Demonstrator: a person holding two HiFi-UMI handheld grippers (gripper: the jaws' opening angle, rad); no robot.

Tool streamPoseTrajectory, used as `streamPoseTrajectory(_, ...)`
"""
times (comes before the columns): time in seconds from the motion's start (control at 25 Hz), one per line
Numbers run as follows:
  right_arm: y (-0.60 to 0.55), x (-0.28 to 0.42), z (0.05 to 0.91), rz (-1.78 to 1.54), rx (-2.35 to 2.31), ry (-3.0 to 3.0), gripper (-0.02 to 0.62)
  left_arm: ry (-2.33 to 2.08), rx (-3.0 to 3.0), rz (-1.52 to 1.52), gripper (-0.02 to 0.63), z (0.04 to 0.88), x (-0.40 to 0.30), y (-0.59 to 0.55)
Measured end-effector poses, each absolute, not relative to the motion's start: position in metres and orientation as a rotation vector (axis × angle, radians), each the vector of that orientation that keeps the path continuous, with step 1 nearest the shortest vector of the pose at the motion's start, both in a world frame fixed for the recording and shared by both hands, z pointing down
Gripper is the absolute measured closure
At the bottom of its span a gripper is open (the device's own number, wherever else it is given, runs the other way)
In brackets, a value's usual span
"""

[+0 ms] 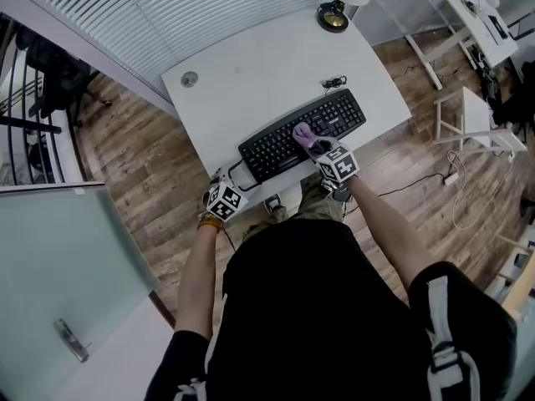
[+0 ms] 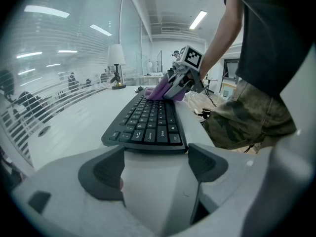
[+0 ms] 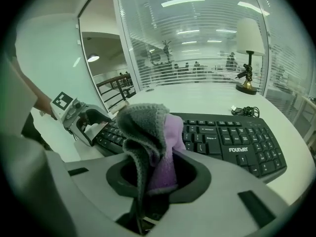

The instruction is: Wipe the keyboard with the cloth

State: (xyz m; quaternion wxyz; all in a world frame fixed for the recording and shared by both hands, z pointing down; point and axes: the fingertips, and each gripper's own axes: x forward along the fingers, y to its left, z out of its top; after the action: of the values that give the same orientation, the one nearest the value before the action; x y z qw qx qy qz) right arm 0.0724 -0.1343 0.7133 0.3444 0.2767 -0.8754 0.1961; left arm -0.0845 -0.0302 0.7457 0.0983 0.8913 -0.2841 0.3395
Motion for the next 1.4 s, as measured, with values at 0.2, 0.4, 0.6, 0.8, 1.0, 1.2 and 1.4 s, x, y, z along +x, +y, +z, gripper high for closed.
streamPoseTrajectory(0.2,-0.121,0.053,0.714,0.479,0.659,-2.287,0.495,-0.844,2.623,1.010,0.207,0.747,-0.086,-0.029)
streamPoseTrajectory(0.4,-0.108,0.034,0.714,0.464,0.595,-2.298,0.495,-0.840,2.626,1.008,0.206,0.747,-0.086,-0.030)
streamPoseTrajectory(0.6,-0.094,0.011,0.712,0.436,0.524,-2.318,0.495,-0.844,2.625,1.009,0.206,0.747,-0.086,-0.030)
streamPoseTrajectory(0.8,-0.079,-0.013,0.713,0.412,0.441,-2.331,0.495,-0.842,2.626,1.009,0.206,0.748,-0.086,-0.031)
streamPoseTrajectory(1.0,-0.067,-0.032,0.713,0.385,0.359,-2.334,0.495,-0.842,2.626,1.008,0.206,0.747,-0.087,-0.031)
streamPoseTrajectory(1.2,-0.058,-0.042,0.712,0.382,0.310,-2.335,0.495,-0.844,2.623,1.010,0.206,0.746,-0.085,-0.030)
streamPoseTrajectory(1.4,-0.048,-0.060,0.712,0.390,0.249,-2.322,0.495,-0.842,2.626,1.007,0.206,0.747,-0.085,-0.030)
